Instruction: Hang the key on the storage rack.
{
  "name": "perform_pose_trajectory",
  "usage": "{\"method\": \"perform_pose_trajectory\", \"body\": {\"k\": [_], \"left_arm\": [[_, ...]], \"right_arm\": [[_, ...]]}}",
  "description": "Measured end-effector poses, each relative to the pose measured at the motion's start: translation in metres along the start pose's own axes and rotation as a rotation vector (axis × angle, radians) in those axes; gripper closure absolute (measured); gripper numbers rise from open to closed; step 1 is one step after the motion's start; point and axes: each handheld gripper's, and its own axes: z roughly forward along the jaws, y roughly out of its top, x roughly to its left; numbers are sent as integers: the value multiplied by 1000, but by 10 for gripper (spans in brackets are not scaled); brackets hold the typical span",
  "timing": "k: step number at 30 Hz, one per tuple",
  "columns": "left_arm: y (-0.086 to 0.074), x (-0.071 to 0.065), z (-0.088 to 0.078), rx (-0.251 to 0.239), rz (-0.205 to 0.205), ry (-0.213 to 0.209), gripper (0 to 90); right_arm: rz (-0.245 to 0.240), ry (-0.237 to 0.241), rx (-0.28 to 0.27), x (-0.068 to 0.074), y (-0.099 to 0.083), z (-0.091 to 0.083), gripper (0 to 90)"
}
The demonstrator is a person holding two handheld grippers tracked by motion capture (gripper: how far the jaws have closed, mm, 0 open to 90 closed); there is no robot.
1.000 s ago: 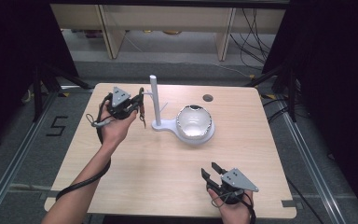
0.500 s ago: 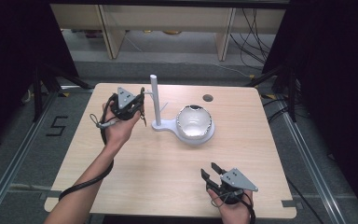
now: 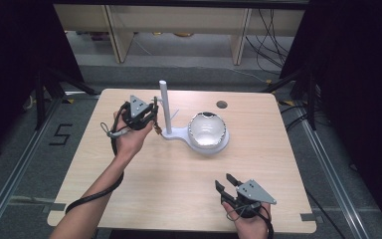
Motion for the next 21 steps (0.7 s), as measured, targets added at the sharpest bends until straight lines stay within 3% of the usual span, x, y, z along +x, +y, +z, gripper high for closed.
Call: {"method": "perform_pose_trajectory", "body": {"k": [2,3,6,7,10,14,16,17,19,21], "left_arm": [[-3,1,-4,-7,-37,-16,692],[-4,3,-8,-11,-27,-10,662],[-11,8,-18,-5,-58,-27,576],[-15,11,-22,-8,-66,-33,549],[-28,18,-36,-12,-75,-30,480],[-59,30,-58,-20,-96,-29,409],[-76,34,-68,-23,-94,-27,385],[-85,36,-73,-33,-104,-29,377],[-104,37,-84,-29,-116,-19,364],[-119,37,-91,-29,-135,-24,358]], "right_arm": [[7,5,-19,-1,-1,1,533],[20,11,-15,-1,-1,1,532],[11,-13,4,-3,-1,-2,530],[21,-7,-18,-3,-1,0,530],[14,-15,-15,-7,-2,-1,528],[29,-16,-12,-12,-3,-1,525],[13,-43,-5,-14,-4,-2,523],[28,-28,-6,-15,-5,-1,523],[38,-52,8,-16,-6,-2,522],[21,-52,-1,-22,-9,2,522]]}}
